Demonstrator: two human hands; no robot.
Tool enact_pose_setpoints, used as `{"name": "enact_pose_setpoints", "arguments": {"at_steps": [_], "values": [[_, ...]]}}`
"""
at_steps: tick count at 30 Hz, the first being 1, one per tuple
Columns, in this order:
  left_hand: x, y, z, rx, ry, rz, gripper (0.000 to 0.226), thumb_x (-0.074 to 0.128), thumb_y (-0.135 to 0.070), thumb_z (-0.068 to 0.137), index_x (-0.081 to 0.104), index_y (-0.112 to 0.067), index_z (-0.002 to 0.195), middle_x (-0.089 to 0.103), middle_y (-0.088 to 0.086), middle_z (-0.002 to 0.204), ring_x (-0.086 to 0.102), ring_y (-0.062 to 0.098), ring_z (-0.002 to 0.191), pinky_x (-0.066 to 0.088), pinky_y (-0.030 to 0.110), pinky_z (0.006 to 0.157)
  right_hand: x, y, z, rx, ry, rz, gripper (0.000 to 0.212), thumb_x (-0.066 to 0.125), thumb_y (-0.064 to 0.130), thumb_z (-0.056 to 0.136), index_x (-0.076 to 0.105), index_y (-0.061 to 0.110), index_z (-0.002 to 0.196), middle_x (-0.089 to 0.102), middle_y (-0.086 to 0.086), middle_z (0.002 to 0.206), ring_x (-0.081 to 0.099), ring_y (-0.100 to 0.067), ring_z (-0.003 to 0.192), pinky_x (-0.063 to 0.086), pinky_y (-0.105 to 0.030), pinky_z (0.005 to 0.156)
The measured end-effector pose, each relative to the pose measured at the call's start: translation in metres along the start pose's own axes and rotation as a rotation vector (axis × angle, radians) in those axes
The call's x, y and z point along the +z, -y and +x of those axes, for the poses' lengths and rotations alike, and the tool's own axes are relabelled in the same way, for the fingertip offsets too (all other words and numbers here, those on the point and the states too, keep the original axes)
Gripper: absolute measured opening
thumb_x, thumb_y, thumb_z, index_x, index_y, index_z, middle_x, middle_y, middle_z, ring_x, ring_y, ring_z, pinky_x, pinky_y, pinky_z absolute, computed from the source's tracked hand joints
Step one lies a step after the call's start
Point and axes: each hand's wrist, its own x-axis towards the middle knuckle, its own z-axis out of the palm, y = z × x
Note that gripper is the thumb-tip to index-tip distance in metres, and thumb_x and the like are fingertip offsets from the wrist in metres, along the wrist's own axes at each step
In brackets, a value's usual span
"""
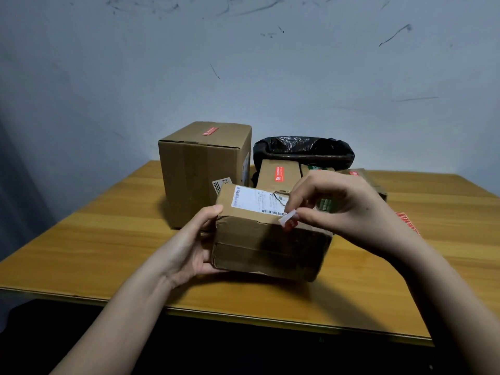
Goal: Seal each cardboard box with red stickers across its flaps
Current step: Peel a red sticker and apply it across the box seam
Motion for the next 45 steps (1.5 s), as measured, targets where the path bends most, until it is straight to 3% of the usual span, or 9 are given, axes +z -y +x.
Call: {"name": "enact_pose_setpoints", "arguments": {"at_steps": [7,13,16,19,22,27,31,37,45], "values": [[0.001,-0.001,-0.003,-0.022,0.043,-0.017,0.044,0.062,-0.046,0.072,0.062,-0.021,0.108,0.068,0.011,0.104,0.071,0.03,0.082,0.055,0.054,0.073,0.006,-0.002,0.005,0.196,0.013,0.113,0.015,0.075,0.009,0.08,0.068,0.023,0.082,0.071,0.005,0.085,0.066,-0.009,0.083,0.052,-0.025,0.073],[-0.003,0.002,-0.005,-0.055,0.064,-0.014,0.05,0.072,-0.043,0.074,0.06,-0.02,0.116,0.066,0.014,0.108,0.071,0.031,0.083,0.056,0.054,0.072,0.011,-0.004,0.008,0.272,0.002,0.203,0.018,0.072,0.002,0.082,0.067,0.019,0.083,0.069,-0.004,0.081,0.068,-0.019,0.082,0.054,-0.025,0.077],[-0.007,0.005,-0.005,-0.05,0.088,-0.012,0.067,0.077,-0.042,0.06,0.06,-0.02,0.121,0.068,0.013,0.103,0.071,0.028,0.075,0.06,0.049,0.065,0.011,-0.005,0.009,0.294,-0.01,0.207,0.012,0.072,0.004,0.083,0.068,0.015,0.085,0.069,-0.007,0.083,0.068,-0.022,0.082,0.055,-0.027,0.077],[-0.009,0.008,-0.004,-0.035,0.082,-0.013,0.078,0.076,-0.045,0.047,0.06,-0.021,0.119,0.07,0.011,0.102,0.072,0.028,0.076,0.059,0.052,0.067,0.011,-0.005,0.008,0.322,-0.041,0.225,0.009,0.071,0.004,0.083,0.068,0.011,0.087,0.07,-0.008,0.082,0.069,-0.019,0.078,0.05,-0.016,0.067],[-0.007,0.013,-0.002,-0.023,0.061,-0.011,0.072,0.077,-0.041,0.051,0.06,-0.021,0.118,0.07,0.009,0.102,0.071,0.029,0.081,0.057,0.055,0.071,0.01,-0.003,0.008,0.348,-0.071,0.231,0.009,0.07,0.002,0.084,0.068,0.01,0.086,0.07,-0.009,0.083,0.067,-0.008,0.07,0.048,-0.013,0.06],[-0.004,0.016,-0.001,-0.022,0.054,-0.008,0.068,0.076,-0.041,0.054,0.06,-0.02,0.117,0.074,0.006,0.093,0.071,0.029,0.08,0.056,0.056,0.072,0.008,-0.008,0.005,0.37,-0.128,0.252,0.011,0.07,0.004,0.083,0.068,0.015,0.085,0.071,-0.009,0.089,0.069,-0.024,0.085,0.059,-0.032,0.079],[-0.004,0.015,-0.003,-0.042,0.063,-0.004,0.071,0.076,-0.04,0.057,0.058,-0.019,0.123,0.073,0.008,0.093,0.071,0.031,0.079,0.058,0.055,0.069,0.006,-0.011,0.004,0.398,-0.201,0.274,0.007,0.071,0.004,0.082,0.068,0.008,0.087,0.069,-0.015,0.089,0.064,-0.015,0.072,0.052,-0.018,0.063],[-0.003,0.012,-0.006,-0.063,0.044,0.023,0.067,0.078,-0.04,0.063,0.057,-0.02,0.123,0.066,0.011,0.109,0.069,0.03,0.089,0.06,0.047,0.068,0.006,-0.019,0.004,0.429,-0.244,0.273,0.01,0.073,0.007,0.081,0.067,0.014,0.085,0.069,-0.005,0.087,0.065,-0.011,0.077,0.051,-0.018,0.065],[-0.002,0.017,-0.005,-0.049,0.018,0.007,0.053,0.057,-0.038,0.071,0.06,-0.015,0.119,0.071,0.008,0.097,0.06,0.021,0.094,0.049,0.034,0.075,0.009,-0.019,0.002,0.453,-0.249,0.278,0.01,0.071,0.006,0.082,0.066,0.014,0.085,0.068,-0.003,0.086,0.064,-0.005,0.073,0.05,-0.014,0.062]]}}
